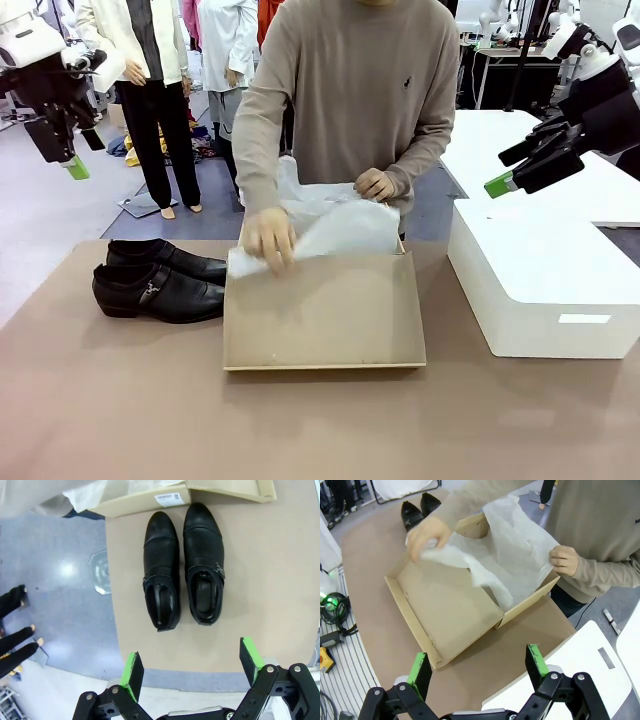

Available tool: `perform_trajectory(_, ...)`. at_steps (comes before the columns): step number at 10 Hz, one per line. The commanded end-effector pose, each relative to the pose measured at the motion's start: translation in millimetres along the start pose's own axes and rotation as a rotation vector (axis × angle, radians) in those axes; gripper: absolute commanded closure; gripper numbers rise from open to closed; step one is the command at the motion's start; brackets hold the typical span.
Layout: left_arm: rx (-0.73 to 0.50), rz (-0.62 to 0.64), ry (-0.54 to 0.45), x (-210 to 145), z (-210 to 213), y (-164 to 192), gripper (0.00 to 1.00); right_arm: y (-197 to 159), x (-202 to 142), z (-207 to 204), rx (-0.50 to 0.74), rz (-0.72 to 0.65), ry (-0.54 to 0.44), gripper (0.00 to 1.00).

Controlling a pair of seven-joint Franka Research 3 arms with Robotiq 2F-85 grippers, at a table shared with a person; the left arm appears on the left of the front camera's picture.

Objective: Pack the shoes into the box.
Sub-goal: Place one shoe of the Shoes into the Shoes Box.

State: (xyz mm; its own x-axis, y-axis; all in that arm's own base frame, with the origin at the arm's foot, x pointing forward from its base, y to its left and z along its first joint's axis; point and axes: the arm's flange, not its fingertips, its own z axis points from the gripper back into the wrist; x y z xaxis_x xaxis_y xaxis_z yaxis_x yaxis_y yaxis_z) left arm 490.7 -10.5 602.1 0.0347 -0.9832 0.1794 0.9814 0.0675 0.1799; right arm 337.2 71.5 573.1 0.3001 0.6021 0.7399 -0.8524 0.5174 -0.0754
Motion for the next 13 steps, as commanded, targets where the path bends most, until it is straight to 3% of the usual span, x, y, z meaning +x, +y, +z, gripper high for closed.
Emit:
perform_trajectory(1,0.001,-0.004,-0.015,-2.2,-0.4,-3.4,0.00,-0.4,0.7,-0.2,0.008,0.000,-0.012,0.00)
perform_trajectory(8,-0.062,-0.022,0.055,15.0,-53.7,53.2,0.00,-0.4,0.7,-0.2,0.008,0.000,-0.012,0.00)
perform_trajectory(13,-0.063,0.026,0.121,6.7,-111.0,56.1,0.00,-0.4,0.7,-0.2,0.008,0.000,-0.012,0.00)
